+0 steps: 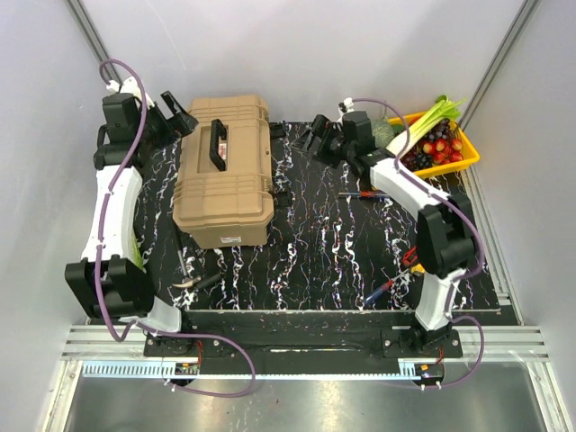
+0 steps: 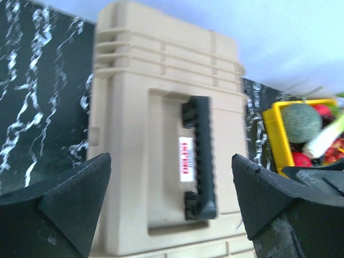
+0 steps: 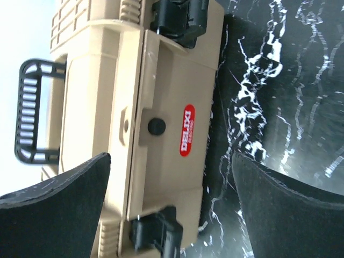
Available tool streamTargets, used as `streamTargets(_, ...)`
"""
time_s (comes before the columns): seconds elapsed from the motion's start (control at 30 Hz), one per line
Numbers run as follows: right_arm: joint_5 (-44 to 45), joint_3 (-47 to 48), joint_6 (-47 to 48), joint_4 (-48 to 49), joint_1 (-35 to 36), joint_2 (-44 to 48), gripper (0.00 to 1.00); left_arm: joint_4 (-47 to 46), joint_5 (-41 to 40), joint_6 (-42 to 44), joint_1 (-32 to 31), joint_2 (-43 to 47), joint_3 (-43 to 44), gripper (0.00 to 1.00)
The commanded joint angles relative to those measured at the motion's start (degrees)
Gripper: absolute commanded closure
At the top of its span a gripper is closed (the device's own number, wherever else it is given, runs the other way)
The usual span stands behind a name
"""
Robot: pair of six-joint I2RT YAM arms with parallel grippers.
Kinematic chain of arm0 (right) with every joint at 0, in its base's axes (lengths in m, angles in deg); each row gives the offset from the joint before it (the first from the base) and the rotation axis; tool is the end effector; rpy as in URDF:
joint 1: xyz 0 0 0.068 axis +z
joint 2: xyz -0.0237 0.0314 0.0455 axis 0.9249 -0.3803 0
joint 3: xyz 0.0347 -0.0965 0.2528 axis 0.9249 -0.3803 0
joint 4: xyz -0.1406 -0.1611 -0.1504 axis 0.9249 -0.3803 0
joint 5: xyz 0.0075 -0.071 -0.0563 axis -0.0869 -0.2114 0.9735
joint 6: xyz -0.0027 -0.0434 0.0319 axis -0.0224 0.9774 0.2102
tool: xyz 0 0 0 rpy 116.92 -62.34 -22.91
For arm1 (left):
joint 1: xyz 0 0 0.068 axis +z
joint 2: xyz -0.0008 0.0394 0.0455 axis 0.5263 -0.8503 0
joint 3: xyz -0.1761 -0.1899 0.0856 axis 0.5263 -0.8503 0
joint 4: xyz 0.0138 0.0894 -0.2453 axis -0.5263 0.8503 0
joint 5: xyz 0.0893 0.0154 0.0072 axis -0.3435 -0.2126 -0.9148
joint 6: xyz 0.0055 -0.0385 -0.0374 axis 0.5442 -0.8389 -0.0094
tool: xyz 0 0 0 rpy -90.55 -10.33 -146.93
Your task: Pack the tool kit
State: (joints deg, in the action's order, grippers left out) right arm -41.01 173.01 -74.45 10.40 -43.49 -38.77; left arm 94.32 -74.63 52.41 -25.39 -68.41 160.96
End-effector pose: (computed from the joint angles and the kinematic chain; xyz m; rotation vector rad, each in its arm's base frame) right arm 0.4226 0.2014 0.2774 0.1444 2.0960 1.0614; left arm 0.3469 0.0300 0.3999 -0.3806 1.9953 -0.4429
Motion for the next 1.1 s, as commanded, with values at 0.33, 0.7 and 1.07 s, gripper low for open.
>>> streamTargets(0.33,0.9,-15.7,5.8,-9.1,-0.3,16.6,0.06,-10.5,6.8,-0.4,-6.0,0.8,-5.7,0.18)
streamTargets(0.7,-2.7,-19.7,4.0,-8.7,-0.3,19.2,0.09,-5.3,0.7,2.2,-10.6,-3.4,-3.8,0.45)
streamTargets(1.07,-0.8,-22.5,3.4,-9.4,-0.3,20.8,0.10,3.4,-10.4,5.1,-14.7,-7.0,3.1,0.85)
